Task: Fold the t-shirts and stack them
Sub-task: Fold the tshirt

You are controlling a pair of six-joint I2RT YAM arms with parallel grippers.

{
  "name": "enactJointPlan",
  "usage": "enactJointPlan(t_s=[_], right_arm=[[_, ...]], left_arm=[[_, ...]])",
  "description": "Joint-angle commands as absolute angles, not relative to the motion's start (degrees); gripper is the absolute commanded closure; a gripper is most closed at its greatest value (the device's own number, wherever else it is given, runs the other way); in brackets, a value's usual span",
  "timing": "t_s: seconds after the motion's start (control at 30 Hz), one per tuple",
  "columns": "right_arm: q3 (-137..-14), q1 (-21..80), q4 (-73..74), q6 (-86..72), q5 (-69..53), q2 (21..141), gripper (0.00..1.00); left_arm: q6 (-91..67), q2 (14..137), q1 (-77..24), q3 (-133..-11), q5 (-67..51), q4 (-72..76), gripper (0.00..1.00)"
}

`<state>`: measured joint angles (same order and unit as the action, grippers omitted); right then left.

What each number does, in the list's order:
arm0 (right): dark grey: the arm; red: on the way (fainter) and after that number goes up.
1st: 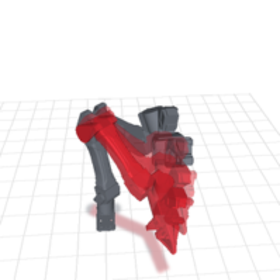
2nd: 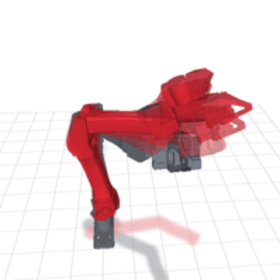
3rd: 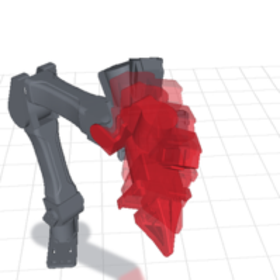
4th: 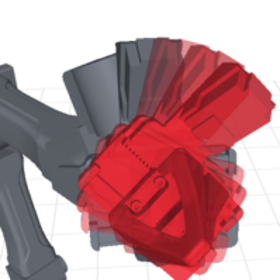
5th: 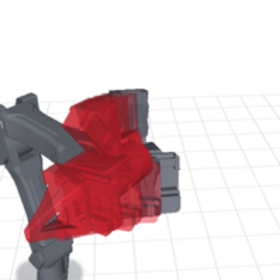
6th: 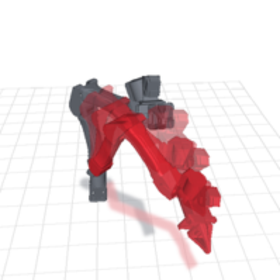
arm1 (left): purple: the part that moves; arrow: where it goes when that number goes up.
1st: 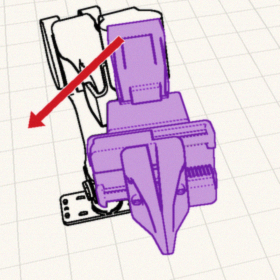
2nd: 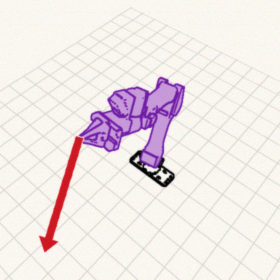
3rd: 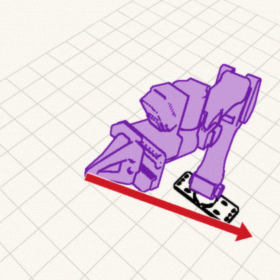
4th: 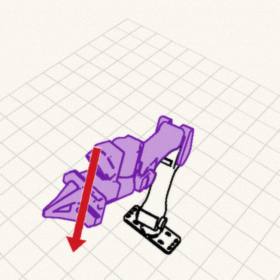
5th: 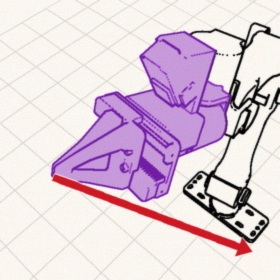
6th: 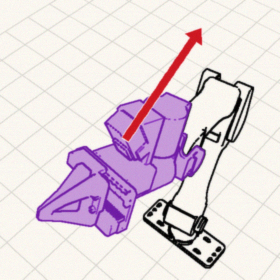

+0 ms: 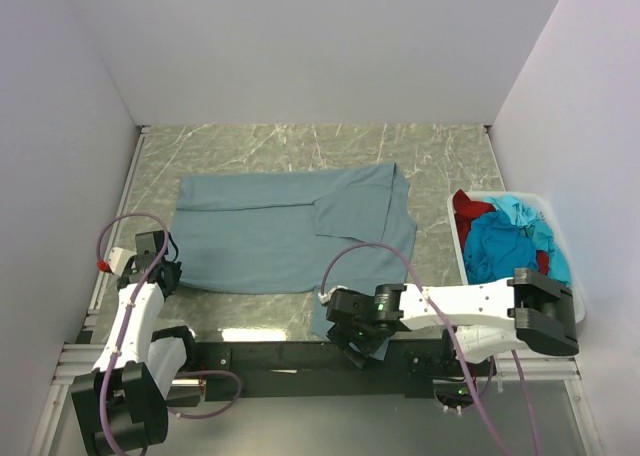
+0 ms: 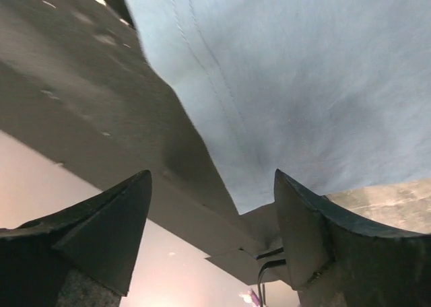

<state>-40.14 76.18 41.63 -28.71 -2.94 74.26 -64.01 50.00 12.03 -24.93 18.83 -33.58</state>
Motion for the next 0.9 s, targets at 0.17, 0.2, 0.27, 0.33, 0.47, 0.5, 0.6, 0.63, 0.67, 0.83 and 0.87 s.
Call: enactJointPlan(t_s=[0.17,0.2,0.27,0.33,0.47,0.5,0.6,0.63,0.67,0.83,0.87], right_arm=[[-38.8,79.3,41.5,-29.7,1.3,80.3,0.24],[-38.8,79.2,41.6,-29.7,1.4,81.1,0.26],[-38.8,79.3,41.8,-30.3,2.6,83.1,0.3],[-39.2,79.3,41.9,-30.7,4.3,84.2,0.37],[-40.3,79.3,42.1,-31.3,6.1,84.0,0.56],[-40.5,79.1,42.2,-31.2,6.6,84.0,0.61],[-41.2,78.9,41.9,-30.9,7.3,84.6,0.66],[-41.2,78.8,41.7,-30.8,7.6,84.7,0.67],[-41.4,78.4,41.5,-30.6,7.6,84.7,0.74],[-42.7,75.0,42.4,-31.1,11.5,83.1,0.87],[-43.1,74.0,42.7,-30.9,11.9,82.4,0.89]], left_arm=[[-62.4,48.2,12.3,-25.0,17.7,-31.7,0.99],[-62.3,47.8,12.3,-24.9,17.6,-31.7,0.99],[-62.0,47.6,12.3,-24.8,17.1,-31.4,0.99],[-61.9,47.7,12.2,-25.0,17.1,-31.5,0.99],[-61.4,49.0,12.3,-25.4,17.2,-31.5,0.99],[-61.3,49.6,12.2,-25.4,17.1,-31.3,0.99],[-61.1,50.0,12.2,-25.5,17.0,-31.1,0.99],[-61.0,50.0,12.3,-25.5,17.1,-31.3,0.99],[-61.0,49.9,12.2,-25.5,17.1,-31.2,0.99],[-60.8,48.2,12.2,-25.6,17.0,-31.2,0.99],[-60.6,47.9,12.3,-25.7,17.0,-31.0,0.99]])
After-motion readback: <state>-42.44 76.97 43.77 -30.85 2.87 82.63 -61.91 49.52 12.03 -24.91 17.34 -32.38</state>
